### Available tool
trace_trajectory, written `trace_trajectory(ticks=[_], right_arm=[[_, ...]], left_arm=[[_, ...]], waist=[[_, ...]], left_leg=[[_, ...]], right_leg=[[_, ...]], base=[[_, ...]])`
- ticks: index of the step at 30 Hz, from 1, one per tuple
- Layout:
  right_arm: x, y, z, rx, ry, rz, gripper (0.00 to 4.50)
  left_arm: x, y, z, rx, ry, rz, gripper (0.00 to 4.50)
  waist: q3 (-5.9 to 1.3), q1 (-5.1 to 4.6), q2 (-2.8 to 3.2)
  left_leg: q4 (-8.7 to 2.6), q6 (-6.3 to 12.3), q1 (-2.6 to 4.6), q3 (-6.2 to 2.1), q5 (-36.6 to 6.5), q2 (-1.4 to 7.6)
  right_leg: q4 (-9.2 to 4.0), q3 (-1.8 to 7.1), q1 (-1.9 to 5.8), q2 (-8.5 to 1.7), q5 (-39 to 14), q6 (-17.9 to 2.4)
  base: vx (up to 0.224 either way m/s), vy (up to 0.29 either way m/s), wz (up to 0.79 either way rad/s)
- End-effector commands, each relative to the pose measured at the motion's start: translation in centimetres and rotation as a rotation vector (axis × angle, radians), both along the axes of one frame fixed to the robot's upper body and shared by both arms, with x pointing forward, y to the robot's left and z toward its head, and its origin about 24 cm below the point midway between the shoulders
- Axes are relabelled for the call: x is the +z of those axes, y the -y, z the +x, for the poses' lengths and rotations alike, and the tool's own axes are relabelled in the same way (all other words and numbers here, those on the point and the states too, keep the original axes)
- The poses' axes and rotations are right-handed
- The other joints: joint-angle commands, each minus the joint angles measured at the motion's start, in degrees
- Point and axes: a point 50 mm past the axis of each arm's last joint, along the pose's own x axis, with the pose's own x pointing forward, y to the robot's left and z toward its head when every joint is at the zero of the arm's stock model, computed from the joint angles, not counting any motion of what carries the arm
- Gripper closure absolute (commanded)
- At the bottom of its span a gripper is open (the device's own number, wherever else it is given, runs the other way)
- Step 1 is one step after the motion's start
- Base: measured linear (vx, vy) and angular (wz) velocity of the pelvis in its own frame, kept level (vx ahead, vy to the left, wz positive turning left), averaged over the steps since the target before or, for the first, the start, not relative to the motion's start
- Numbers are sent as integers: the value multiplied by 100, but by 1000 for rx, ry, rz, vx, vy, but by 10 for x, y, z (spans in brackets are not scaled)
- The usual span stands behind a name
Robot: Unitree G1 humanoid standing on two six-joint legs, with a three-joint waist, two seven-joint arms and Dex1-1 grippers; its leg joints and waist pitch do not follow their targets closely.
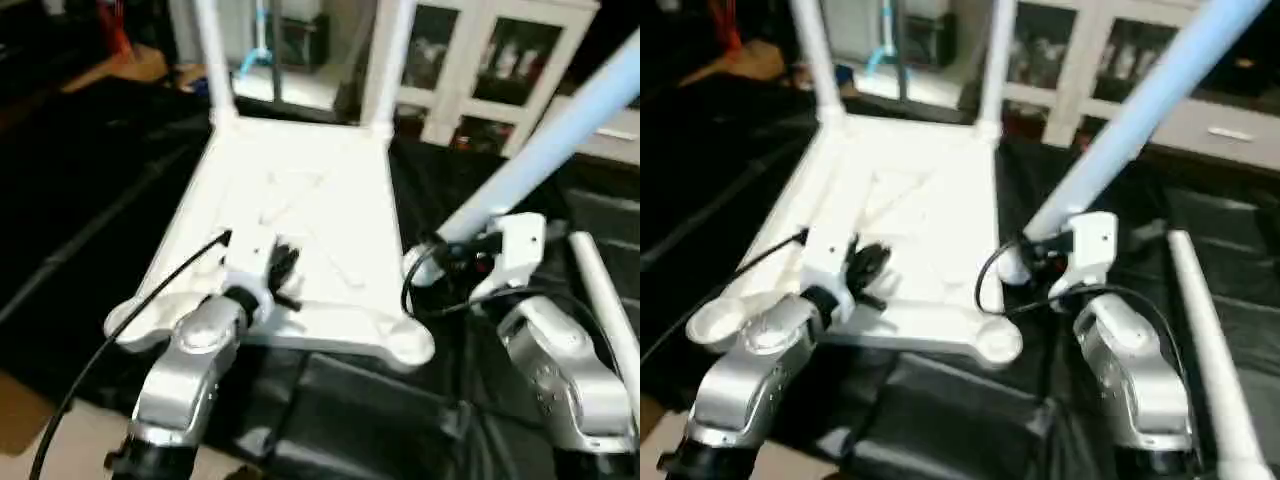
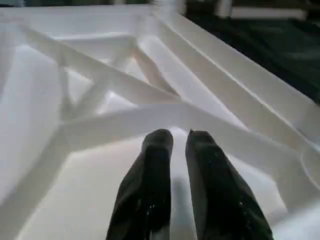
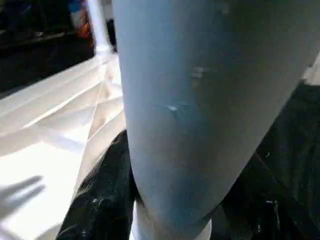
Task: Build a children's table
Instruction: Pick table leg
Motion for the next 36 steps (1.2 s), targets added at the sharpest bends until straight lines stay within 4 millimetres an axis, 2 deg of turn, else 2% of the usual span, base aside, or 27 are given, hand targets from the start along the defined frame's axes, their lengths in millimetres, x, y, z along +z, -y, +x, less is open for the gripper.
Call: trace_trajectory(ticks=[1,2,3,4,5,6,7,8,9,10,11,12,13,14,15,16,17,19,20,22,25,26,28,29,31,32,36], right_arm=[[8,9,-7,48,18,20,267],[9,9,-8,68,23,31,267],[12,10,-11,118,34,77,267],[12,11,-11,123,35,81,267],[13,14,-12,142,39,104,267],[13,16,-12,147,36,105,267],[13,17,-12,153,35,100,267],[13,17,-11,160,35,97,267],[13,17,-11,164,35,95,267],[14,16,-12,180,33,94,267],[15,14,-13,214,25,97,267],[15,13,-13,228,22,99,267],[16,13,-14,238,19,100,267],[15,12,-15,258,11,71,267],[14,12,-15,267,9,53,267],[14,12,-15,267,9,53,267],[15,11,-16,297,5,28,267],[16,12,-15,297,8,20,267],[16,12,-15,294,10,18,267],[18,14,-15,278,17,14,267],[20,19,-15,261,22,10,267],[20,20,-15,256,23,8,267],[21,22,-15,252,24,6,267],[21,21,-16,251,25,6,267],[20,22,-16,248,25,6,267],[20,21,-16,242,25,6,267],[19,21,-15,237,28,7,267]], left_arm=[[3,10,-6,-190,18,19,364],[5,11,-8,-234,15,9,343],[10,13,-13,-326,1,-31,343],[11,13,-13,-341,-2,-34,341],[13,16,-16,-423,-20,-35,328],[13,17,-16,-457,-20,-22,328],[14,18,-16,-490,-24,-15,304],[13,19,-15,-521,-33,-8,302],[13,19,-15,-541,-40,-5,300],[11,19,-12,-561,-43,27,300],[8,20,-7,-581,-42,68,283],[7,20,-5,-588,-42,79,283],[7,20,-4,-597,-47,80,270],[4,21,-2,-638,-77,92,262],[2,21,-1,-653,-84,111,262],[2,21,-1,-654,-84,111,262],[-4,20,5,-697,-100,201,262],[-4,20,9,-693,-92,230,262],[-5,20,10,-699,-99,239,262],[-7,19,11,-725,-117,274,262],[-12,14,15,-758,-149,333,262],[-14,12,17,-755,-149,370,262],[-17,8,23,-729,-141,423,262],[-17,7,26,-717,-140,432,262],[-18,7,26,-720,-148,431,262],[-18,5,26,-725,-164,432,279],[-20,2,27,-720,-188,450,291]], waist=[[-331,30,-60],[-300,7,-37],[-281,-31,-17],[-267,-59,-32],[-209,-109,-55],[-206,-115,-49],[-186,-129,-32],[-170,-152,-55],[-162,-161,-63],[-182,-186,-101],[-206,-213,-118],[-214,-224,-109],[-228,-247,-140],[-238,-256,-127],[-236,-268,-145],[-244,-279,-141],[-234,-294,-144],[-245,-311,-133],[-248,-328,-131],[-266,-317,-125],[-298,-296,-128],[-286,-287,-149],[-293,-279,-165],[-298,-272,-138],[-293,-265,-153],[-299,-257,-124],[-300,-260,-140]], left_leg=[[-447,544,248,-16,-101,469],[-522,295,306,21,-799,516],[-555,194,313,27,-1062,522],[-588,96,314,47,-1354,515],[-676,-171,299,46,-2051,514],[-687,-275,331,47,-2286,521],[-680,-471,411,45,-2706,508],[-699,-619,432,36,-2984,500],[-710,-651,432,30,-3058,496],[-716,-657,416,29,-3024,488],[-730,-624,389,35,-2861,486],[-742,-592,366,30,-2747,483],[-765,-545,314,35,-2570,489],[-785,-492,278,35,-2380,495],[-788,-464,273,43,-2367,495],[-772,-448,302,63,-2391,496],[-762,-427,328,76,-2445,504],[-750,-431,340,78,-2509,507],[-770,-413,300,68,-2397,511],[-771,-355,318,90,-2304,512],[-741,-179,296,138,-1970,521],[-730,-106,313,172,-2040,514],[-704,-86,333,195,-2087,531],[-693,-90,341,210,-2063,527],[-702,-44,295,202,-1950,527],[-699,-43,315,209,-1933,533],[-694,-2,305,219,-1875,537]], right_leg=[[-481,239,204,-598,852,-1298],[-508,203,148,-564,224,-1349],[-513,192,126,-542,-29,-1348],[-527,182,124,-538,-334,-1339],[-584,165,93,-559,-1250,-1172],[-605,165,60,-570,-1525,-1113],[-685,187,-24,-595,-1971,-966],[-729,194,-48,-604,-2248,-842],[-755,198,-48,-618,-2363,-778],[-784,202,-31,-640,-2478,-671],[-780,198,-7,-642,-2357,-628],[-775,192,15,-642,-2243,-625],[-761,178,54,-639,-2029,-621],[-720,162,74,-637,-1745,-673],[-731,153,65,-633,-1725,-675],[-732,157,40,-655,-1689,-719],[-756,169,5,-669,-1697,-775],[-765,179,7,-686,-1771,-785],[-746,171,37,-679,-1572,-820],[-739,166,23,-669,-1346,-872],[-708,167,32,-678,-985,-982],[-751,163,-11,-668,-1176,-964],[-763,176,-40,-695,-1355,-991],[-759,182,-58,-696,-1300,-1017],[-749,173,-26,-707,-1248,-1048],[-741,174,-44,-702,-1213,-1070],[-732,172,-41,-696,-1128,-1121]], base=[[-65,69,7],[-59,59,6],[-59,59,6],[-63,65,-4],[-61,65,-10],[-61,65,-10],[-79,56,-5],[-79,49,-2],[-79,49,-2],[-55,48,-7],[0,0,0],[0,0,0],[0,0,0],[-20,51,-19],[-20,51,-19],[0,0,0],[0,0,0],[0,0,0],[0,0,0],[0,0,0],[0,0,0],[0,0,0],[0,0,0],[0,0,0],[0,0,0],[0,0,0],[0,0,0]])
